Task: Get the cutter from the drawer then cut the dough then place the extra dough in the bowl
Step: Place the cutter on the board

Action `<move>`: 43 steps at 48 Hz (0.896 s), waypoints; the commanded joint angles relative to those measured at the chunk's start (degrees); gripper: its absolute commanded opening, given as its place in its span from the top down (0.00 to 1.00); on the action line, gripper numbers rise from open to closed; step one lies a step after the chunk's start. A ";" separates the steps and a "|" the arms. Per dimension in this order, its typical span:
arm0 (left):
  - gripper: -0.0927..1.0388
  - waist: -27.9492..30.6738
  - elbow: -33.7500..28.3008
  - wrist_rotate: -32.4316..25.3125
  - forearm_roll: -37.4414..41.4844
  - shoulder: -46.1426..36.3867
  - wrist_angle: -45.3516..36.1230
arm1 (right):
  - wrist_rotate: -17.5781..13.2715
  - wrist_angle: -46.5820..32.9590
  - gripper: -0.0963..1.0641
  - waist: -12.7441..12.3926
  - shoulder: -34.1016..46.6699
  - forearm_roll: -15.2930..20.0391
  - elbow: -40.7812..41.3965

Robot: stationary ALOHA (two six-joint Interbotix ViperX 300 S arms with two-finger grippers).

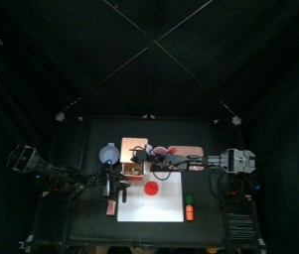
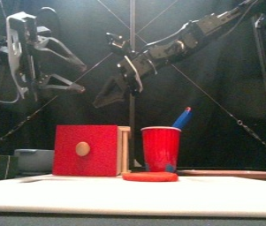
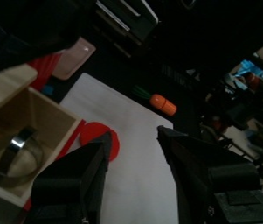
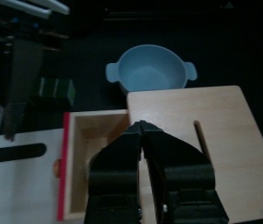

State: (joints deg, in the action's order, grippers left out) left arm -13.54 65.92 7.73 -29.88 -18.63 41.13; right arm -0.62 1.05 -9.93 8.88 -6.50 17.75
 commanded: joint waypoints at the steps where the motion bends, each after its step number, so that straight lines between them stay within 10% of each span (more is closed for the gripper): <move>1: 0.19 1.23 0.18 -2.55 4.57 -2.20 0.88 | 0.09 0.35 0.59 0.88 -2.99 2.02 0.09; 13: 0.19 3.69 2.29 -7.82 8.79 -5.01 3.43 | 0.00 1.05 0.26 1.41 -2.55 3.87 1.23; 43: 0.19 6.50 4.31 -15.64 10.46 -8.70 9.84 | 0.09 3.69 0.24 2.20 2.90 3.43 0.70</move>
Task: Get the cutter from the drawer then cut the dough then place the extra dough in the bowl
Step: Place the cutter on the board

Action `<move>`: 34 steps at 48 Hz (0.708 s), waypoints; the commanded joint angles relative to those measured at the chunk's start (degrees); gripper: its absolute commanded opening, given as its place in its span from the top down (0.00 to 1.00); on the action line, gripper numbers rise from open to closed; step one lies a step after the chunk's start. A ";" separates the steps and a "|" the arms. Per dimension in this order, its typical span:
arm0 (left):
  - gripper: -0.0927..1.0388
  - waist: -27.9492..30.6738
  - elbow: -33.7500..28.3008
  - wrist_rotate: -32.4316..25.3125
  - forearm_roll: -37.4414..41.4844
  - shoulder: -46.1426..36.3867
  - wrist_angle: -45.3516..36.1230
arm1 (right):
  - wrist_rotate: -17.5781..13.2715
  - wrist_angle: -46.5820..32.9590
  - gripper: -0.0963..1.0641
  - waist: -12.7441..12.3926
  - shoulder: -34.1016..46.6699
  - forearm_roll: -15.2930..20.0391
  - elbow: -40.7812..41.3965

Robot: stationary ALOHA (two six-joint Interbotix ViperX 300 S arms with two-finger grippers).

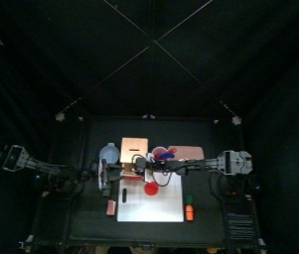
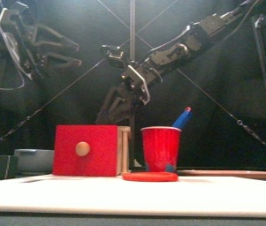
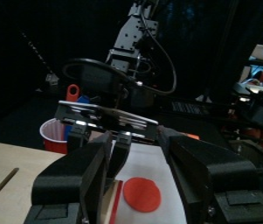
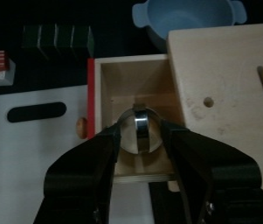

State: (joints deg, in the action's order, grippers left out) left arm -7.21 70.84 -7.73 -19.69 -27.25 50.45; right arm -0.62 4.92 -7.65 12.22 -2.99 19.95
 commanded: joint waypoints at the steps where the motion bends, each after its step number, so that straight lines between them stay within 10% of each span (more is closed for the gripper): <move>1: 0.19 0.26 -0.62 -0.18 0.26 -0.09 0.53 | 0.18 -0.18 0.24 0.00 -0.26 -0.09 -1.58; 34: 0.19 0.26 0.88 0.18 0.09 -0.09 0.53 | 0.00 0.62 0.35 -0.62 4.57 -3.34 -5.19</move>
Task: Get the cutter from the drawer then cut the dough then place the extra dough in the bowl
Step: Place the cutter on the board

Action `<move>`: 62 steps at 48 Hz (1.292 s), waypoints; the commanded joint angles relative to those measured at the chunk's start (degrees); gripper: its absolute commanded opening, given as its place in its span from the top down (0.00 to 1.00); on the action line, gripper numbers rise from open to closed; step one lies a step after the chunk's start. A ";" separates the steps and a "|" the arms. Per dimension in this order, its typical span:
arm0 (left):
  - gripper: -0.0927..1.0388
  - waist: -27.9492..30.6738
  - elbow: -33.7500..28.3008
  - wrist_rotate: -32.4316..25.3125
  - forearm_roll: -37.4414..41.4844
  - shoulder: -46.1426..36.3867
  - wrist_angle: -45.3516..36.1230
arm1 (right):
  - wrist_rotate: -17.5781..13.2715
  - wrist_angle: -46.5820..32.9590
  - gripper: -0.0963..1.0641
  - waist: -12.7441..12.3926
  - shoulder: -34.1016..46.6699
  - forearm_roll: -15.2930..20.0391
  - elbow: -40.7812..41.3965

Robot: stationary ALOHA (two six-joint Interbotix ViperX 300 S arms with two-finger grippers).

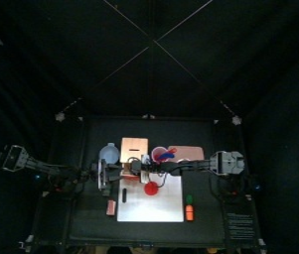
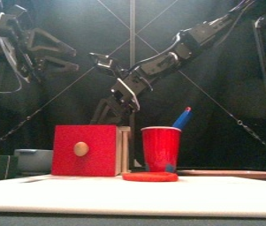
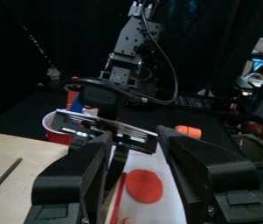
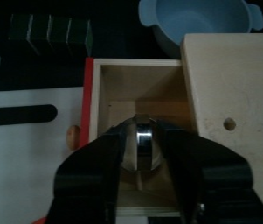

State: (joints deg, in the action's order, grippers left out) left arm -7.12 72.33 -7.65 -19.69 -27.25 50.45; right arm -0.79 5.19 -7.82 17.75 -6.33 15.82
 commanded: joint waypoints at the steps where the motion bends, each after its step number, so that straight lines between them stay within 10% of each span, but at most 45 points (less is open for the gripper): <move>1: 0.19 0.18 -0.62 0.09 0.00 -0.09 0.53 | 0.18 0.53 0.37 -0.44 -0.97 0.00 -1.05; 18: 0.19 0.18 -0.53 0.18 -0.09 -0.09 0.53 | 0.35 1.76 0.56 -0.09 -2.99 0.00 -1.41; 62: 0.19 2.20 -0.18 -0.18 -1.93 -0.09 0.44 | 0.09 2.02 0.56 2.64 -27.69 0.62 14.59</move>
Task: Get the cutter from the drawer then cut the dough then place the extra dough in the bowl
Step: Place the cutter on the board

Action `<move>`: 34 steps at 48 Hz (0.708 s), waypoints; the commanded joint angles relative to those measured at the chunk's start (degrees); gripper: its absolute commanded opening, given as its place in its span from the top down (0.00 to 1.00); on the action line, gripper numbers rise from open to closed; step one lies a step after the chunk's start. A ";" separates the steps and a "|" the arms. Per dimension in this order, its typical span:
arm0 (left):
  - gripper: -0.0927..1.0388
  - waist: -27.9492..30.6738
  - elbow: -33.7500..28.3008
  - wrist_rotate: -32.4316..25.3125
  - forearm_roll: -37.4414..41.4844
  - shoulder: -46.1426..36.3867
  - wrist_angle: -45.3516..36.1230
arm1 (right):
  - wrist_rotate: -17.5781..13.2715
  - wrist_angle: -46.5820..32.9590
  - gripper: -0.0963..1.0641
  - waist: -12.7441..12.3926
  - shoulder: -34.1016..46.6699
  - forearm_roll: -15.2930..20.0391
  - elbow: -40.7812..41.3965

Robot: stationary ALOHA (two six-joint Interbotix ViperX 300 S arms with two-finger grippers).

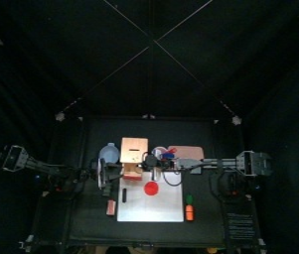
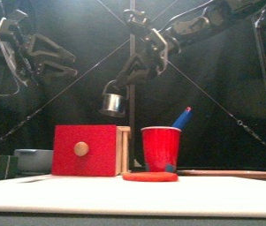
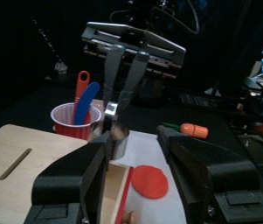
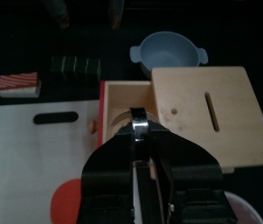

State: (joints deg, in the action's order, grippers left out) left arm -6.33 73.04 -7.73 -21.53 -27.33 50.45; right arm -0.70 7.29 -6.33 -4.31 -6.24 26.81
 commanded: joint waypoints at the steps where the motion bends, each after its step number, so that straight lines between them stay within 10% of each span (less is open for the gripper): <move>1: 0.19 1.67 -0.88 -0.09 -0.09 0.00 0.44 | 0.00 0.00 0.56 1.49 -6.50 0.53 4.83; 16: 0.19 3.60 -2.20 -0.09 -0.18 0.00 0.44 | 0.00 -0.26 0.56 7.29 -19.42 1.41 22.24; 34: 0.19 6.68 -5.45 0.18 -0.88 1.23 0.44 | 0.09 -3.96 0.56 6.24 -19.86 0.97 32.96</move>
